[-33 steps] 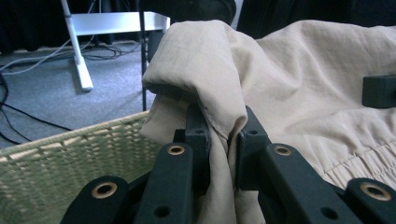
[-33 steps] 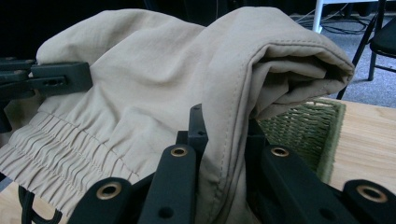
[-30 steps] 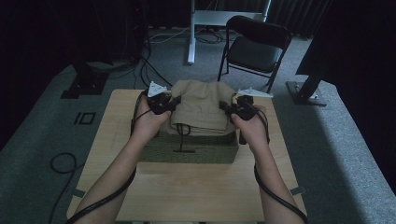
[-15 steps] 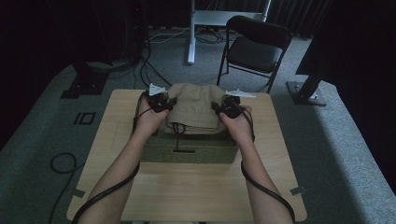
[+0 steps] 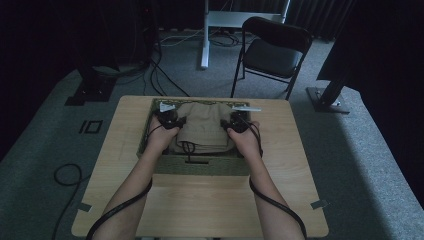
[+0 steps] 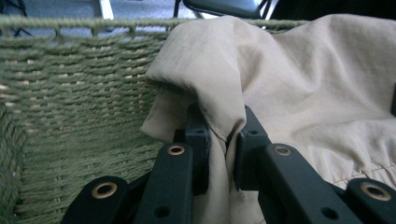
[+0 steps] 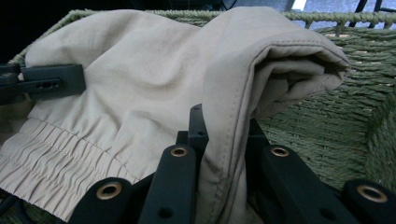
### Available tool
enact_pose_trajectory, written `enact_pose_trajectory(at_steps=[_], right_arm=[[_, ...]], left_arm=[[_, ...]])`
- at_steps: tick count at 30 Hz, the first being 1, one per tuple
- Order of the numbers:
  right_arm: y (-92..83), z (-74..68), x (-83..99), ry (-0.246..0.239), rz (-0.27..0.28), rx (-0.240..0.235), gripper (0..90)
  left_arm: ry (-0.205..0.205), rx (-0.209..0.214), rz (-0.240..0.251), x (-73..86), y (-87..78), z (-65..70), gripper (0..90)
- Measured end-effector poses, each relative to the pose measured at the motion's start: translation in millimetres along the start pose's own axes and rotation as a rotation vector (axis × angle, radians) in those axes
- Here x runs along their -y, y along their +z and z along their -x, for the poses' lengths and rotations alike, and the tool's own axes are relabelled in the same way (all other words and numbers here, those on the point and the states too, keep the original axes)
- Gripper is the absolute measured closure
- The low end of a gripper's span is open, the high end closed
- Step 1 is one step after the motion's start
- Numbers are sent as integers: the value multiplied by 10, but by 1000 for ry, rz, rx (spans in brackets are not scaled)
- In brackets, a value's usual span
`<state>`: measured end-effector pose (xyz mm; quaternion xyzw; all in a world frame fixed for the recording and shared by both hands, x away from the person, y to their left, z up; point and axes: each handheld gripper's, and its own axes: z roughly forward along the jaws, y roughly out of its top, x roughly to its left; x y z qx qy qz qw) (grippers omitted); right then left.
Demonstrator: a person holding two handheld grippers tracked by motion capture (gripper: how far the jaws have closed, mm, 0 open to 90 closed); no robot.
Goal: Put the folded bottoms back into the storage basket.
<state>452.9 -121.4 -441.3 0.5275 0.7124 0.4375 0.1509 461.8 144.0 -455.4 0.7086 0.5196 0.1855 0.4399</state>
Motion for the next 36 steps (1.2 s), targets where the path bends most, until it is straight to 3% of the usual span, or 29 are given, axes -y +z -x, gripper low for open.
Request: enact_pose_trajectory(at_steps=[2, 3, 12, 21, 30, 32, 34, 36], right_arm=[[44, 11, -18, 12, 1, 6, 803], [69, 19, -27, 20, -2, 7, 803], [349, 51, 98, -13, -71, 65, 802], [531, 70, 195, -4, -115, 79, 797], [622, 96, 293, -9, -199, 100, 747], [631, 128, 301, -9, -219, 130, 657], [636, 136, 298, 9, -218, 113, 540], [641, 129, 292, 2, -212, 92, 454]], left_arm=[[-19, -2, 6, 8, 28, -11, 800], [-8, -11, 2, 12, 43, -9, 800], [-18, -33, -58, 99, 230, -53, 800], [-46, -41, -85, 135, 315, -117, 797], [-23, -39, -140, 264, 418, -110, 784], [-19, -42, -137, 276, 432, -106, 656], [29, -47, -120, 286, 455, -83, 512], [46, -64, -115, 289, 467, -62, 400]])
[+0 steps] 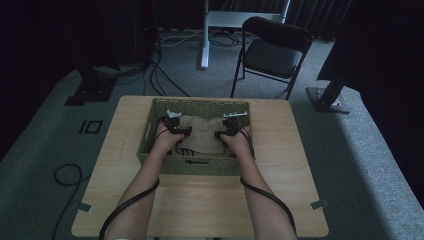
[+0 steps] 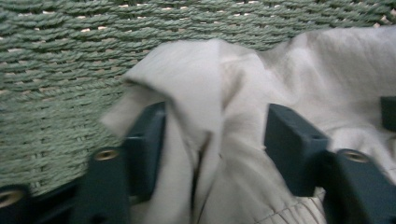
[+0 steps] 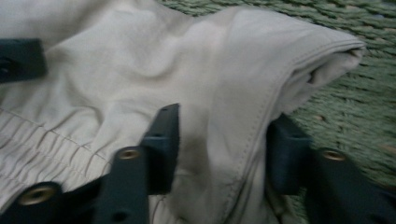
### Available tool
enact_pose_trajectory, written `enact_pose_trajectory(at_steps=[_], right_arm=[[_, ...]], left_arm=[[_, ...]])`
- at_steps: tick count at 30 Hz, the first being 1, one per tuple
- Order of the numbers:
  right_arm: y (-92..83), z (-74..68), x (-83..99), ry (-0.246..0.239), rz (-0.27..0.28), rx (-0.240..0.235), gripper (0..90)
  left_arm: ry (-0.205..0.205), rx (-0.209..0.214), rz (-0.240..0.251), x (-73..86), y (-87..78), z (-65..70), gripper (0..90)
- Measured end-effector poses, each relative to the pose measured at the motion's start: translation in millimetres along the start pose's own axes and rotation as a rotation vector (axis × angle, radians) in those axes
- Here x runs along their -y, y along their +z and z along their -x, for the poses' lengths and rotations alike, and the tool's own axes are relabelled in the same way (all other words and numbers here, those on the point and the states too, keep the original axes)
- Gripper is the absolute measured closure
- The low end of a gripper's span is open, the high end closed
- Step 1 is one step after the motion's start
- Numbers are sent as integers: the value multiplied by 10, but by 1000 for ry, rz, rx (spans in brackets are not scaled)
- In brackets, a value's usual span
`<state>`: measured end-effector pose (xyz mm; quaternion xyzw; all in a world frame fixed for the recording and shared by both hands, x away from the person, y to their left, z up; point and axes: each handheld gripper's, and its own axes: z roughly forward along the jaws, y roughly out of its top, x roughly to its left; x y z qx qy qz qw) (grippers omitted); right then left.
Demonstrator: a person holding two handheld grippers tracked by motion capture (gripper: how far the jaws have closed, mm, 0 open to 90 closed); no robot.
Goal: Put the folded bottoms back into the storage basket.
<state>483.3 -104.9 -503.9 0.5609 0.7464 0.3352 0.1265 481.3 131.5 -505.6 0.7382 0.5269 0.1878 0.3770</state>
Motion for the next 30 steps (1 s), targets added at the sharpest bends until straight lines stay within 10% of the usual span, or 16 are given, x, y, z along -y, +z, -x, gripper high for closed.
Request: enact_pose_trajectory(at_steps=[7, 20, 30], right_arm=[[-56, 47, -62, -57, 83, 11, 192], [-347, -13, -273, -101, 186, -18, 174], [-617, -41, -347, -142, 205, -41, 160]], left_arm=[[4, -35, 33, -36, -49, 0, 288], [30, 8, 161, -307, -389, 123, 240], [70, 48, 152, -362, -600, 244, 192]])
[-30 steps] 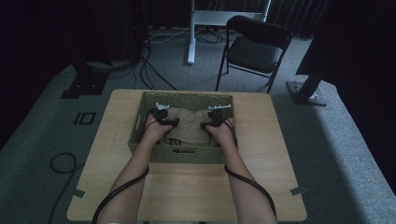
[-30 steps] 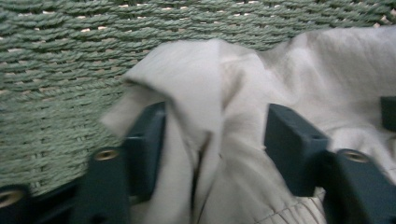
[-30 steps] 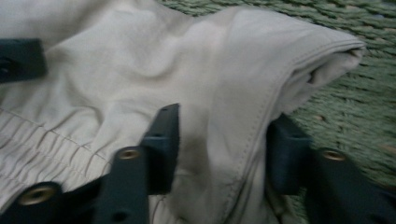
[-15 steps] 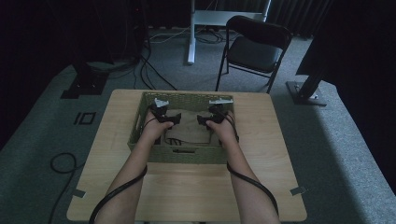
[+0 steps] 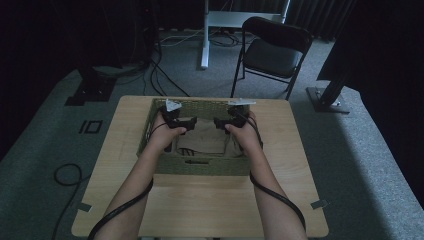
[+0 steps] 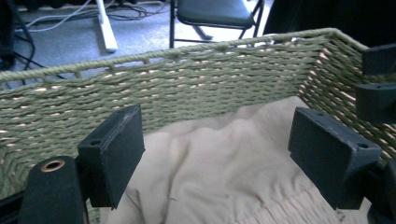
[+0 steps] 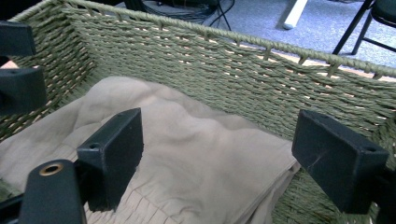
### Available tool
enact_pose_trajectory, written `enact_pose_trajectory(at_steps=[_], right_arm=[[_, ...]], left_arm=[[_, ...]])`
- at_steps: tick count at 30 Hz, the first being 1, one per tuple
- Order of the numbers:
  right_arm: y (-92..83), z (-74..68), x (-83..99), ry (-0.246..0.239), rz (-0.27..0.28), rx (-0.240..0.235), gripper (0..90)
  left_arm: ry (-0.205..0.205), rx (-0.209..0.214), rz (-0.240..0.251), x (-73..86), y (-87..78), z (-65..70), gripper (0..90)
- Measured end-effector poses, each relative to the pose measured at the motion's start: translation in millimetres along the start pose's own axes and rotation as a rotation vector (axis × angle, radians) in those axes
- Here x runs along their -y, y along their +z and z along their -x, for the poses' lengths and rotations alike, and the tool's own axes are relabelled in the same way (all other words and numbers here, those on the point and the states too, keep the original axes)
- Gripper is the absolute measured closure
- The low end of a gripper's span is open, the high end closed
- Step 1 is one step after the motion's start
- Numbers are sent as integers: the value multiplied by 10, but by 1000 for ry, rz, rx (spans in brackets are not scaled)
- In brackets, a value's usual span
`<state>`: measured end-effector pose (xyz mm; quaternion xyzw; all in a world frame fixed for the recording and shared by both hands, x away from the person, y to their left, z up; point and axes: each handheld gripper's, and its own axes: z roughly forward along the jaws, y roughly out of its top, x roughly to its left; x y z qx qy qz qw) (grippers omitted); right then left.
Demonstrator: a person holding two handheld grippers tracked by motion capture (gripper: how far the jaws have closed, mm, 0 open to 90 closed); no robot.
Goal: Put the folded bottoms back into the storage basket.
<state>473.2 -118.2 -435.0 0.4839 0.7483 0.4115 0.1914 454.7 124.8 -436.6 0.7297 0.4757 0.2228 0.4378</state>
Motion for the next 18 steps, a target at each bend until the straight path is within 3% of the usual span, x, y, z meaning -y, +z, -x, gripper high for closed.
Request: enact_pose_trajectory(at_steps=[7, 9, 18], right_arm=[[-182, 45, -26, -20, 18, -5, 146], [-239, 62, -31, -26, 26, -8, 140], [-405, 161, 43, -35, 32, -1, 140]], left_arm=[[-24, 51, -3, -42, -143, 77, 178], [-11, 62, 1, -52, -195, 96, 171], [-7, 63, 48, -67, -385, 126, 171]])
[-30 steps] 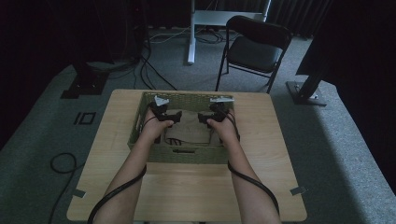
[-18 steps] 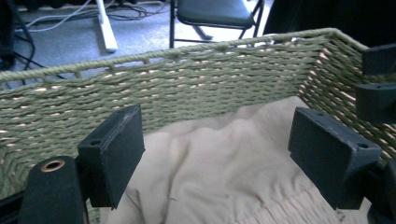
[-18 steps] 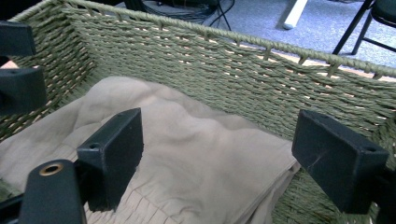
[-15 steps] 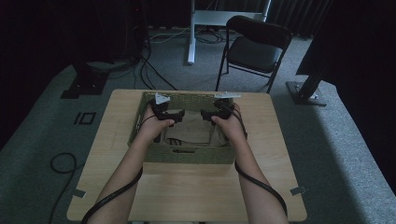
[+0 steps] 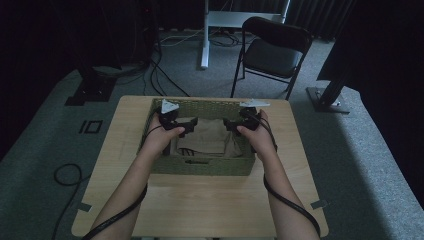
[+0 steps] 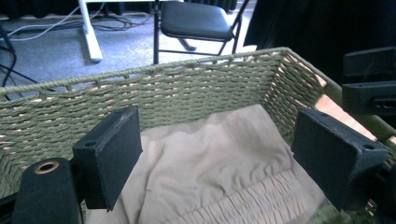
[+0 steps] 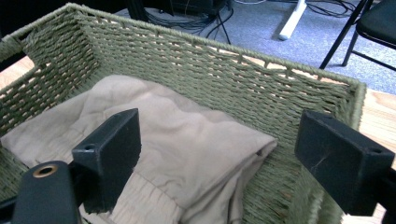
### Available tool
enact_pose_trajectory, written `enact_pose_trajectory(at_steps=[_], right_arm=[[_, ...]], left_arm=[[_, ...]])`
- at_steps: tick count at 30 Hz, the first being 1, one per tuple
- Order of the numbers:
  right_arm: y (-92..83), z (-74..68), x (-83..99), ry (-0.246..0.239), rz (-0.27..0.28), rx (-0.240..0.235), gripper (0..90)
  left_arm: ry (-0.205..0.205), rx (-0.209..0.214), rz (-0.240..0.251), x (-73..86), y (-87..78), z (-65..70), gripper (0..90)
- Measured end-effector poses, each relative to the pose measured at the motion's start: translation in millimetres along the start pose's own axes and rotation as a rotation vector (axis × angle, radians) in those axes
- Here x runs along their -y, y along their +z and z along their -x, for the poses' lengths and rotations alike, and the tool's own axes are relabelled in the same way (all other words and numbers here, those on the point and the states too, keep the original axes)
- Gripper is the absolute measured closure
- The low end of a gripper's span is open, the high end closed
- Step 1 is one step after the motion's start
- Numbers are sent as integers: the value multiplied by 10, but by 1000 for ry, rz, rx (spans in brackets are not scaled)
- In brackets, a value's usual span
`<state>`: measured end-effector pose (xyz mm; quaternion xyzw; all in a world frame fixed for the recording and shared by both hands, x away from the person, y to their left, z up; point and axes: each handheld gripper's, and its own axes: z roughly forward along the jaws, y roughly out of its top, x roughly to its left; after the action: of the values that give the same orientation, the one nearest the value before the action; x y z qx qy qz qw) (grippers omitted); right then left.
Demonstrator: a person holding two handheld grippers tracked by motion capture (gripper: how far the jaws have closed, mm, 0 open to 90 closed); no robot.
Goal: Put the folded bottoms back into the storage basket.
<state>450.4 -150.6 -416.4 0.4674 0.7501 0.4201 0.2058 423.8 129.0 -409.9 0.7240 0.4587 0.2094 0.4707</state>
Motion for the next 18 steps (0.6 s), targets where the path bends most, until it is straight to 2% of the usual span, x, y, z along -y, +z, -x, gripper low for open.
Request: enact_pose_trajectory(at_steps=[4, 7, 15, 18], right_arm=[[-55, 29, 48, 17, 14, 4, 140], [-97, 39, 73, 29, 23, -1, 140], [-285, 57, 150, -15, 30, 25, 140], [-330, 53, 164, -22, 35, 25, 140]], left_arm=[[-10, -2, -5, 30, -57, 0, 171], [-3, -8, 1, 74, -95, -3, 171], [23, -1, -3, 249, -225, 8, 171], [19, 10, 1, 283, -269, 16, 171]])
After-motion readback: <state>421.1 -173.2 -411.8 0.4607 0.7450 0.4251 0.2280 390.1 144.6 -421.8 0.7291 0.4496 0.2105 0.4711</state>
